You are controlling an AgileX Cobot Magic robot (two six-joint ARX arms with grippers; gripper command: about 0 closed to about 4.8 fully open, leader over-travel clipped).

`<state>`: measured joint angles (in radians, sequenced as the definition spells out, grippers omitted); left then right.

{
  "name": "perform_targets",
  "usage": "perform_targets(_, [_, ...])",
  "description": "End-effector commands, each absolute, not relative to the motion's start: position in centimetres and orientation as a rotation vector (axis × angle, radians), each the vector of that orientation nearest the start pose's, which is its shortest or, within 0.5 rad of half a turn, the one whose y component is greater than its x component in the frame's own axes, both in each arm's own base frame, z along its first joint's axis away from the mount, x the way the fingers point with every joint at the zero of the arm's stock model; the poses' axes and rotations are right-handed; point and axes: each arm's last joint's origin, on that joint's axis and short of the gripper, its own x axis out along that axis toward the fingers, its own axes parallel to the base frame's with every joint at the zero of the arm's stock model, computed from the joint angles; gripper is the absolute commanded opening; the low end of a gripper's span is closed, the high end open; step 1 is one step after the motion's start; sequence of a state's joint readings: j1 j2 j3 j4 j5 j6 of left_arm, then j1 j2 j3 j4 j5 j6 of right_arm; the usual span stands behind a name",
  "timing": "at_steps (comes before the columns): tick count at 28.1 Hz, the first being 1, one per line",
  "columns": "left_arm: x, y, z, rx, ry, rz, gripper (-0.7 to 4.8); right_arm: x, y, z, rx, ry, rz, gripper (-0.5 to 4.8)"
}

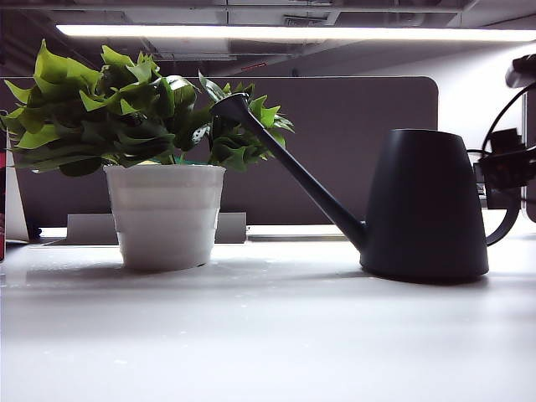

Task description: Pick up the watering can from the table, water the potted plant, and put the can back.

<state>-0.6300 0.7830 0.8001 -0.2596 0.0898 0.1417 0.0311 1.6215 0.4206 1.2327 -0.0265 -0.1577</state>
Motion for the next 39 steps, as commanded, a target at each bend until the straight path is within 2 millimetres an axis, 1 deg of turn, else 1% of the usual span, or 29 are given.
perform_targets(1, [13.3,-10.0,33.5,0.17,0.17,-0.729,-0.05,25.9,0.9,17.0,-0.158,0.016,0.057,3.05])
perform_targets(2, [13.1,-9.9,33.6,0.149,0.172,-0.726,-0.05,25.4,0.9,17.2,-0.157,0.036,0.059,2.95])
perform_targets(3, [13.0,-9.8,33.6,0.133,0.173,-0.724,-0.05,24.8,0.9,17.5,-0.157,0.061,0.062,2.33])
perform_targets(5, [12.5,-9.3,33.9,0.1,0.169,-0.693,-0.05,23.8,0.9,18.2,-0.155,0.104,0.07,0.52])
perform_targets(6, [12.2,-9.0,34.1,0.088,0.16,-0.658,-0.05,23.2,0.9,18.7,-0.151,0.131,0.075,-0.09])
perform_targets(11, [10.0,-7.0,35.0,0.016,0.104,-0.536,-0.05,19.9,1.1,21.6,-0.078,0.141,0.102,-0.01])
perform_targets(15, [7.6,-5.2,35.0,0.007,0.098,-0.534,-0.05,16.6,1.2,23.6,-0.057,0.095,0.191,-0.02])
perform_targets(18, [6.3,-4.3,34.0,-0.031,0.101,-0.538,-0.05,14.2,1.1,24.6,-0.018,0.057,0.193,-0.01])
perform_targets(22, [5.1,-3.4,31.3,-0.132,0.088,-0.531,-0.05,11.4,1.1,25.1,-0.016,0.034,0.23,-0.02])
perform_targets(25, [4.9,-3.3,28.8,-0.183,0.063,-0.554,-0.05,9.9,1.0,24.9,-0.019,-0.008,0.228,-0.02])
perform_targets(29, [5.4,-3.7,25.5,-0.195,0.042,-0.561,-0.05,8.9,0.8,23.9,-0.013,-0.068,0.193,-0.02])
perform_targets(35, [6.8,-4.7,20.6,-0.17,0.115,-0.554,-0.05,8.8,0.7,20.6,0.088,-0.047,0.148,-0.02])
perform_targets(39, [7.4,-5.1,18.2,-0.153,0.155,-0.549,-0.05,9.1,0.7,18.7,0.089,-0.006,0.127,-0.02])
